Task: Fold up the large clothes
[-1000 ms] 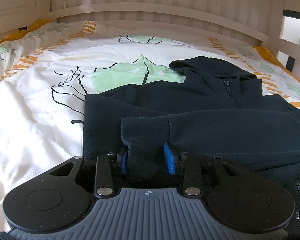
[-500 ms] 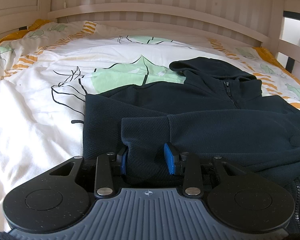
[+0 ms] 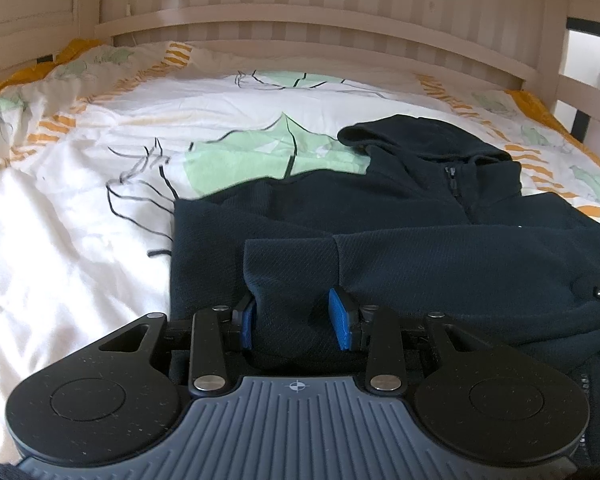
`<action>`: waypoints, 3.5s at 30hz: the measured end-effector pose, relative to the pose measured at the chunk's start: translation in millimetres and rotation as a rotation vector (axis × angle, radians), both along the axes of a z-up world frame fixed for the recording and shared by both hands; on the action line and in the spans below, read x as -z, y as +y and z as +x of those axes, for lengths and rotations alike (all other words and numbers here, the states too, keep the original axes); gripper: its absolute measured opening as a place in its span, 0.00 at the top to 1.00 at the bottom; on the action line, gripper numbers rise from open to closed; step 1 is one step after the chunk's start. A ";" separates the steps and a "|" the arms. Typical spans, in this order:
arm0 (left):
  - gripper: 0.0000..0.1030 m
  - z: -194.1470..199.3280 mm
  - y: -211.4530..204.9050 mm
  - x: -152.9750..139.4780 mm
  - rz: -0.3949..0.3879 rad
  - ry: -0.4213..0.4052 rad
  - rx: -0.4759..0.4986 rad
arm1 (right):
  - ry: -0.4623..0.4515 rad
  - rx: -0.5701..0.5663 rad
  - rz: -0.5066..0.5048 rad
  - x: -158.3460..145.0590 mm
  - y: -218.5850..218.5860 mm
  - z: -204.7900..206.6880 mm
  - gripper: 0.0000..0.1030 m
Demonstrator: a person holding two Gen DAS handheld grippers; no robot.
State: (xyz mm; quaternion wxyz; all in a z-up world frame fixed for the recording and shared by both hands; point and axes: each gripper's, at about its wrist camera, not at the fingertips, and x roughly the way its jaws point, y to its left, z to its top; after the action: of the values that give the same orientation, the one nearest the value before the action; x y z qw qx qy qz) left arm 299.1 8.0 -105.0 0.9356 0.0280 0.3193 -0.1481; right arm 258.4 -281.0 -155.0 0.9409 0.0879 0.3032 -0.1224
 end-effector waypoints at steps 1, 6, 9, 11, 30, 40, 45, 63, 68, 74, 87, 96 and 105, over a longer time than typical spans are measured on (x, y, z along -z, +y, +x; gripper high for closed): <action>0.60 -2.4 -0.7 -4.7 0.008 -0.004 -0.007 | -0.001 0.000 0.001 0.0 -0.1 -0.2 0.00; 0.56 -18.5 -5.3 -31.9 -0.031 -0.076 0.007 | -0.008 -0.002 0.008 0.8 -1.3 -1.0 0.00; 0.46 -20.6 -20.0 -41.3 -0.028 -0.100 0.056 | -0.009 -0.002 0.008 0.8 -1.5 -1.2 0.00; 0.45 -18.4 -31.9 -40.8 -0.016 -0.097 0.079 | -0.009 -0.002 0.008 0.8 -1.5 -1.2 0.00; 0.36 11.9 -55.5 -15.5 0.058 0.056 0.149 | -0.014 -0.009 0.043 -2.0 -6.1 -3.2 0.00; 0.36 77.1 -78.3 -51.1 -0.008 -0.007 0.186 | -0.141 -0.065 0.144 -49.4 -23.4 3.9 0.01; 0.36 118.7 -97.6 -47.5 0.032 -0.021 0.189 | -0.155 -0.070 0.145 -58.4 -51.7 55.0 0.01; 0.36 190.6 -140.8 -9.0 0.310 -0.093 0.275 | -0.008 -0.094 -0.080 -20.4 -94.4 178.1 0.01; 0.36 196.9 -150.6 -8.9 0.318 -0.117 0.293 | -0.019 -0.099 -0.067 -23.3 -99.4 183.2 0.01; 0.36 202.9 -156.1 -6.7 0.311 -0.130 0.299 | -0.033 -0.097 -0.034 -29.9 -101.3 185.0 0.01; 0.36 215.8 -161.8 -6.4 0.313 -0.146 0.291 | 0.019 -0.088 -0.061 -26.2 -106.1 196.4 0.01; 0.36 232.2 -148.0 -20.3 0.188 -0.138 0.188 | -0.051 -0.153 -0.152 -37.2 -86.3 181.7 0.01; 0.36 236.0 -154.9 -42.6 0.187 -0.183 0.191 | -0.103 -0.326 -0.247 -54.1 -11.9 196.9 0.01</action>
State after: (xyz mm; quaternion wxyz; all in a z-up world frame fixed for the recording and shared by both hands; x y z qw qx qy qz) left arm 535.1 -147.0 -62.5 0.9357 0.1586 0.2412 -0.2029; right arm 455.3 -292.9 -100.8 0.9662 -0.0722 0.2475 0.0000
